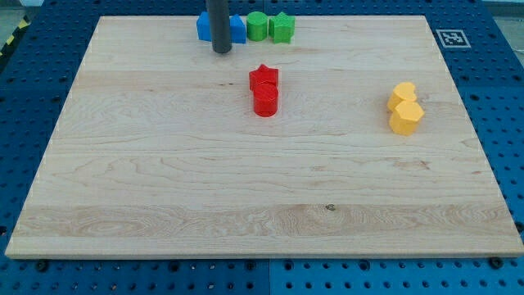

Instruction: Move the green circle to the yellow heart

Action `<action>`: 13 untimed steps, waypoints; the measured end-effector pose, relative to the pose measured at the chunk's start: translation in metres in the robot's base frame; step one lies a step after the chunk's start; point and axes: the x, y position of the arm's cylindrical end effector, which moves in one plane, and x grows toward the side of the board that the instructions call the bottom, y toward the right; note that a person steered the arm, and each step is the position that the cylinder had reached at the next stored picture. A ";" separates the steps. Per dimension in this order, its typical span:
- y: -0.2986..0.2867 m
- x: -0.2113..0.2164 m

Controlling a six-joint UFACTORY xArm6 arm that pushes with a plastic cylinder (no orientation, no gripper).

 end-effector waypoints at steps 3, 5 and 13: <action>0.043 0.004; 0.138 0.015; 0.048 -0.080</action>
